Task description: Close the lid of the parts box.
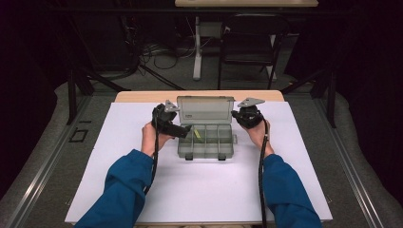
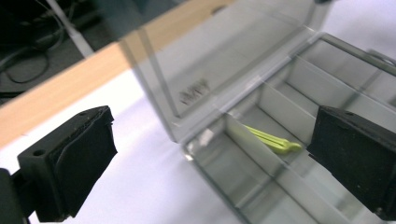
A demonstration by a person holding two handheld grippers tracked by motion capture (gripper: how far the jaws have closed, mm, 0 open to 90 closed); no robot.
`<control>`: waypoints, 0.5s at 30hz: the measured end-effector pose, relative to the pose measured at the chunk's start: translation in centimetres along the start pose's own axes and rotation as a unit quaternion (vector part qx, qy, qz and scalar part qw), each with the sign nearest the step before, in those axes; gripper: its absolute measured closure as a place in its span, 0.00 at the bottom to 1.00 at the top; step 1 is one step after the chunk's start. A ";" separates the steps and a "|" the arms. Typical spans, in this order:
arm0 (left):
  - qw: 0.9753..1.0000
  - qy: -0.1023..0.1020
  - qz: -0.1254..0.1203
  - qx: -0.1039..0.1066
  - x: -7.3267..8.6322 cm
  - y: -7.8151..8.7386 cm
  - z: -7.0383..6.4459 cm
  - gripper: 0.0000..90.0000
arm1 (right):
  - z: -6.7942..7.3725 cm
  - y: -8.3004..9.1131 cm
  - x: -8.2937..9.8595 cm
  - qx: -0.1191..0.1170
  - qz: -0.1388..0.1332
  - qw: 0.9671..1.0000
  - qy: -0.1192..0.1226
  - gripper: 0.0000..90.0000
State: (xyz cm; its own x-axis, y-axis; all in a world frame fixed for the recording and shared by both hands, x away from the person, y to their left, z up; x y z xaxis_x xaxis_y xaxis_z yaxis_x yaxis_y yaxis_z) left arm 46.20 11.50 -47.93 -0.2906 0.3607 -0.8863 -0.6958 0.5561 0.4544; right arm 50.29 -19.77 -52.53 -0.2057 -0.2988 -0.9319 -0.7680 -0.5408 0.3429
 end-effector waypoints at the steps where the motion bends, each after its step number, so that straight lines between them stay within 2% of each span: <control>1: 1.000 0.000 -0.002 -0.003 -0.3 0.1 0.3 0.00 | 0.0 0.0 0.0 -0.001 0.000 1.000 -0.001 1.00; 3: 1.000 -0.007 -0.002 -0.012 -1.0 0.2 0.9 0.03 | 0.0 0.1 0.0 -0.001 0.000 1.000 0.001 1.00; 5: 1.000 -0.013 -0.008 -0.021 -1.7 0.3 1.4 0.18 | 0.0 0.1 0.0 -0.002 -0.001 1.000 0.001 1.00; 6: 1.000 -0.013 -0.008 -0.023 -2.0 0.3 1.6 0.21 | 0.1 0.1 0.0 -0.002 -0.001 1.000 0.002 1.00; 8: 1.000 -0.016 -0.015 -0.021 -2.5 0.3 2.1 0.30 | 0.1 0.2 0.0 -0.001 -0.001 1.000 0.003 1.00; 10: 1.000 -0.019 -0.019 -0.009 -3.0 0.3 2.4 0.37 | 0.1 0.2 0.0 -0.002 0.000 1.000 0.004 1.00; 15: 0.999 -0.039 -0.026 0.002 -3.9 0.4 2.7 0.59 | 0.1 0.3 -0.1 -0.003 0.000 1.000 0.005 1.00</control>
State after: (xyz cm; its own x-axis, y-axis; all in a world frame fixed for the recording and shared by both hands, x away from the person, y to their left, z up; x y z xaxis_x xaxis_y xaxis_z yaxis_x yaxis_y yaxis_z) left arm 48.80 12.35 -44.08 -0.2016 0.3881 -0.8993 -0.7058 0.5791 0.4081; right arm 50.03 -19.79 -52.40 -0.1999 -0.3061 -0.9308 -0.7639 -0.5462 0.3436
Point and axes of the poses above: each handheld gripper's, and its own axes: y roughly backward along the jaws, x roughly out of its underside, z roughly to its left, the point moved 1 cm from there along -y, roughly forward along the jaws, and after that the axes turned 12 degrees about -z, right-handed, at the moved point
